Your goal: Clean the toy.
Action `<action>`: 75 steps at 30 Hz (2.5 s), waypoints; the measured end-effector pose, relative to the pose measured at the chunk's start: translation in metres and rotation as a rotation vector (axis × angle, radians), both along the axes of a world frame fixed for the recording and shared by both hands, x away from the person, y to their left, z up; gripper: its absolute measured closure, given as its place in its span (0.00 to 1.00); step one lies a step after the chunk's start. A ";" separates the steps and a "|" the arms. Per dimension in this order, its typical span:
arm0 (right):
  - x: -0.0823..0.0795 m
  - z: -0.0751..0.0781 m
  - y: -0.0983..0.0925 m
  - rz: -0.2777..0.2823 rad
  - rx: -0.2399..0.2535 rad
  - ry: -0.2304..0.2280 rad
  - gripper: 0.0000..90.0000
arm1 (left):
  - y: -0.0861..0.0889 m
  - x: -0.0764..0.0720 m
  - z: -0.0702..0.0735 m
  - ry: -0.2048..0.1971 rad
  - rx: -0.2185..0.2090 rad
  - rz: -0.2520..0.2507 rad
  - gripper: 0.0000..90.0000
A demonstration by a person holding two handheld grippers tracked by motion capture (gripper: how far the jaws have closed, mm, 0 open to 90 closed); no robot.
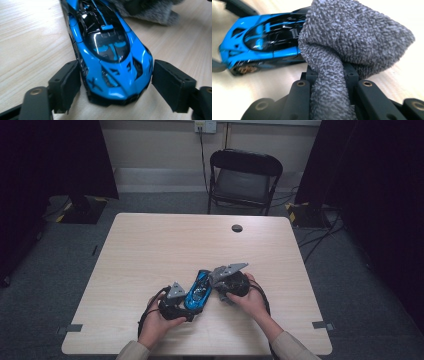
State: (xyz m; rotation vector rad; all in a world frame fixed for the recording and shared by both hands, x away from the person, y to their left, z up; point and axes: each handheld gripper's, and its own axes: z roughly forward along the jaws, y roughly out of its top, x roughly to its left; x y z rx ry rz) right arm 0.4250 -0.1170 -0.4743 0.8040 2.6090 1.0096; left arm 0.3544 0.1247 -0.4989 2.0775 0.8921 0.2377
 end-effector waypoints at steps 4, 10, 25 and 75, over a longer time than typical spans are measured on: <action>0.007 0.000 -0.001 -0.016 0.000 -0.006 0.82 | -0.004 -0.003 0.000 0.002 0.000 -0.018 0.27; 0.017 0.000 0.001 -0.031 -0.019 -0.018 0.81 | -0.012 -0.005 0.001 0.003 0.009 -0.049 0.25; 0.035 -0.002 0.001 -0.051 -0.011 -0.034 0.81 | -0.038 -0.008 0.000 0.019 -0.023 -0.124 0.29; -0.060 0.041 -0.052 0.081 0.149 -0.049 0.80 | -0.035 0.014 0.001 -0.028 -0.024 -0.074 0.31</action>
